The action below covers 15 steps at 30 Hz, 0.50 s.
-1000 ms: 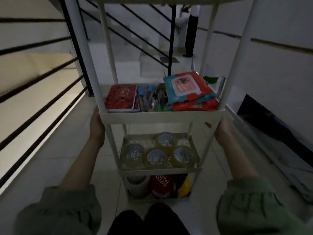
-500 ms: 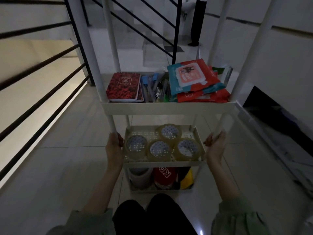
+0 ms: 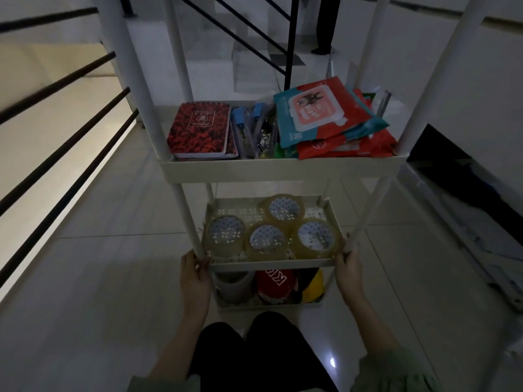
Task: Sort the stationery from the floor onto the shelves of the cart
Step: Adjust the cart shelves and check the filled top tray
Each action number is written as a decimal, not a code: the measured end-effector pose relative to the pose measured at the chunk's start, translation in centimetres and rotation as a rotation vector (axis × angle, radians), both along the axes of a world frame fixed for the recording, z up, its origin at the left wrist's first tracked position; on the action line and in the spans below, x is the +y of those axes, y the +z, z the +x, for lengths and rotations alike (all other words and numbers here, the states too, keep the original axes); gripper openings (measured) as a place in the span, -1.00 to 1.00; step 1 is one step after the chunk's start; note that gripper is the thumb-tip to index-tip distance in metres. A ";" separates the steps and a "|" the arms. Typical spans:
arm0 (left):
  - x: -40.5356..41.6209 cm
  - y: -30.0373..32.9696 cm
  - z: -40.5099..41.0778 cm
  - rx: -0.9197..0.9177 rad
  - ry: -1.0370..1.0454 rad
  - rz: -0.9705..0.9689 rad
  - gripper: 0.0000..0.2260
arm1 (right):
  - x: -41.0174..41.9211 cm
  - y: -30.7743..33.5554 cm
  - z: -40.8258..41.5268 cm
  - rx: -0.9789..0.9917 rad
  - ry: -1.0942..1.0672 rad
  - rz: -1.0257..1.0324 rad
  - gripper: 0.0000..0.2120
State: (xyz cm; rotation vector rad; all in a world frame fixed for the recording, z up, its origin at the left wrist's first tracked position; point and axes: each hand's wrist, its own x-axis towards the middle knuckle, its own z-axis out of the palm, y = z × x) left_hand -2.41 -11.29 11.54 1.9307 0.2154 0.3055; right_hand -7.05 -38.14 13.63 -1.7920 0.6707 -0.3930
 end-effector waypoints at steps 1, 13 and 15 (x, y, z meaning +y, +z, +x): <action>-0.2 0.3 -0.4 0.000 -0.011 -0.021 -0.82 | 0.0 -0.1 -0.2 -0.001 -0.004 0.030 -0.61; 1.0 -4.6 0.4 0.344 -0.098 0.284 -0.89 | 0.0 -2.8 -1.5 0.155 0.037 0.245 -0.70; 1.0 -5.0 1.2 0.386 -0.118 0.327 -0.79 | -0.2 -2.5 -1.4 0.186 0.050 0.257 -0.62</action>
